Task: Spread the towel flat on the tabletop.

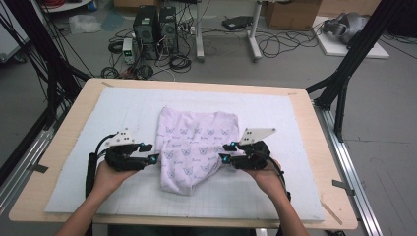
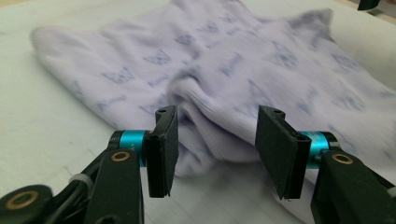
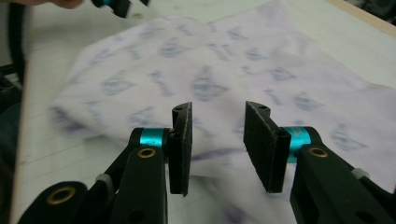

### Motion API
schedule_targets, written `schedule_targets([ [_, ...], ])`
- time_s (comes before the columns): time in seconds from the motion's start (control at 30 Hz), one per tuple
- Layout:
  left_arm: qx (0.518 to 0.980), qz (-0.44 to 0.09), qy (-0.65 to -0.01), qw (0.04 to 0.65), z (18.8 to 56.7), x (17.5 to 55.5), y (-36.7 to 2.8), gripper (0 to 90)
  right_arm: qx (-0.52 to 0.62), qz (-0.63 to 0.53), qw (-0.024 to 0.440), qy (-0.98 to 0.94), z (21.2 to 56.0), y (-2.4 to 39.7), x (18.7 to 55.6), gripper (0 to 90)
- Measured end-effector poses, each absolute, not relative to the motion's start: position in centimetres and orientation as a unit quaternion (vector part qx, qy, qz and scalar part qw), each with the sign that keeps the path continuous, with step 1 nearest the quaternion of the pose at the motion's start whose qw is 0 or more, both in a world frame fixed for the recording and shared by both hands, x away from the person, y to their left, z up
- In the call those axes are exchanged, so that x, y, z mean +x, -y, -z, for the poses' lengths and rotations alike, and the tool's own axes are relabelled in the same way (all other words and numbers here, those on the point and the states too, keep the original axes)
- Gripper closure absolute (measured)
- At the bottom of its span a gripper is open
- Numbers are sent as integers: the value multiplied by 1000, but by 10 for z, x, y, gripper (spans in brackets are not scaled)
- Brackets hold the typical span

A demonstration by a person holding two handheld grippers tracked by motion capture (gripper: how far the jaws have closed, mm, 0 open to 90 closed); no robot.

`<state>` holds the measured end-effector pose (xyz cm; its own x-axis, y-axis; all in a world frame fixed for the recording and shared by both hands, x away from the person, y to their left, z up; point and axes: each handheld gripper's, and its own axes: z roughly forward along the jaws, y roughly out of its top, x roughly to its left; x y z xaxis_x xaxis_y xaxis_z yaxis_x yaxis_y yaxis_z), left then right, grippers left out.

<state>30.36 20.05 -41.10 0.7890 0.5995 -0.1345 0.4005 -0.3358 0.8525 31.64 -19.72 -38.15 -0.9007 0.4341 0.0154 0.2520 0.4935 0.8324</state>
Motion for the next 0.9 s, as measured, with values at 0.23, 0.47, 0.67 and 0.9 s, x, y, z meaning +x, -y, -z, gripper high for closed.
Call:
schedule_targets([
  [0.23,841,-43,-268,468,431,288,-187,545,171,-440,56,-880,412,167,296,581],
  [0.47,858,-29,-251,448,442,296,-164,710,169,-399,52,-900,433,137,305,620],
  [0.67,852,-46,-252,457,437,297,-160,851,169,-410,43,-895,430,141,309,817],
  [0.9,829,-66,-264,489,412,287,-187,859,157,-436,67,-883,399,161,299,835],
])
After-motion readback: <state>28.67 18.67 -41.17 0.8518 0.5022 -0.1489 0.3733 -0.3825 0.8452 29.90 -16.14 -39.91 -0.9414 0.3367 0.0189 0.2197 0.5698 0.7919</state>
